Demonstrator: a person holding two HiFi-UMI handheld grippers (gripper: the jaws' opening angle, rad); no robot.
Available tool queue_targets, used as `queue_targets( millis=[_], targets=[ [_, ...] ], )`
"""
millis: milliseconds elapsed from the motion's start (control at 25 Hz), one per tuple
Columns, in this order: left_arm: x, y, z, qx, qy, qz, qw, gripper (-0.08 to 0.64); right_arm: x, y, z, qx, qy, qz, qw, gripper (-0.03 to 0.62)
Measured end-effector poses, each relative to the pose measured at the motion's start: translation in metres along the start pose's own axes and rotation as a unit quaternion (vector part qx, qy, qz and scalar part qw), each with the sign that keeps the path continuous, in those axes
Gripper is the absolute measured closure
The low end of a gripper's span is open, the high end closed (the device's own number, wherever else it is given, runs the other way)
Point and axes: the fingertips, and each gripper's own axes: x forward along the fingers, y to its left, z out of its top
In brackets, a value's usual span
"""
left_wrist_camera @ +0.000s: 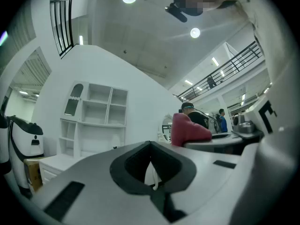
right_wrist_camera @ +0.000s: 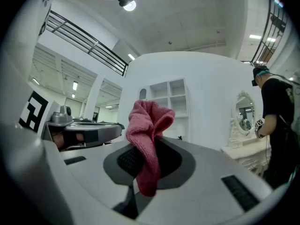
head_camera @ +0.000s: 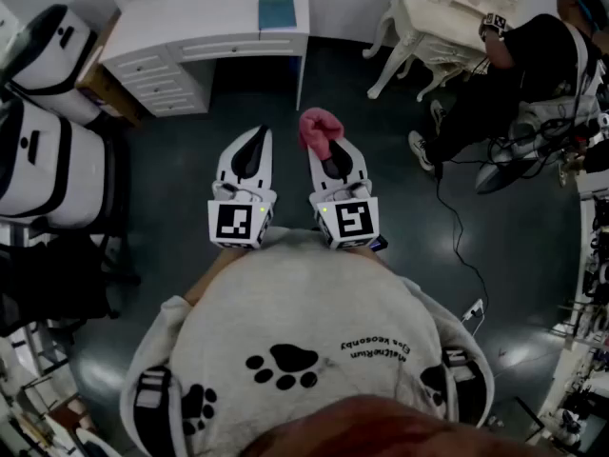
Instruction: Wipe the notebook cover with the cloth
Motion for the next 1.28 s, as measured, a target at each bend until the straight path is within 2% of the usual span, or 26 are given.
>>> queue_targets(
  millis=[200,360,720,960,1280],
  targets=[
    [0.008,-0.001,-0.001,-0.003,-0.003,0.011,0.9999,0.548,0.003,-0.009,-0.006,-0.025,0.005,0.011,1.0,0.531],
    [0.019,-0.008,-0.005,-0.001,0.0,0.017,0.9999,0.548,0.006,-0.024,-0.004,0.002,0.003,0.01,1.0,0.531],
    [0.038,0.011,-0.015,-0.002,0.008,0.021,0.9997,0.548,0.028,-0.037,-0.022,0.015,0.004,0.009,1.0,0.529],
    [0.079,0.047,-0.025,-0.014,0.001,0.023,0.9996,0.548,0.075,-0.055,-0.022,0.005,0.001,-0.005,1.0,0.529],
    [0.172,0.115,-0.033,-0.009,0.0,0.006,0.9999,0.548,0.184,-0.088,-0.029,-0.003,0.015,-0.013,1.0,0.529]
  ],
)
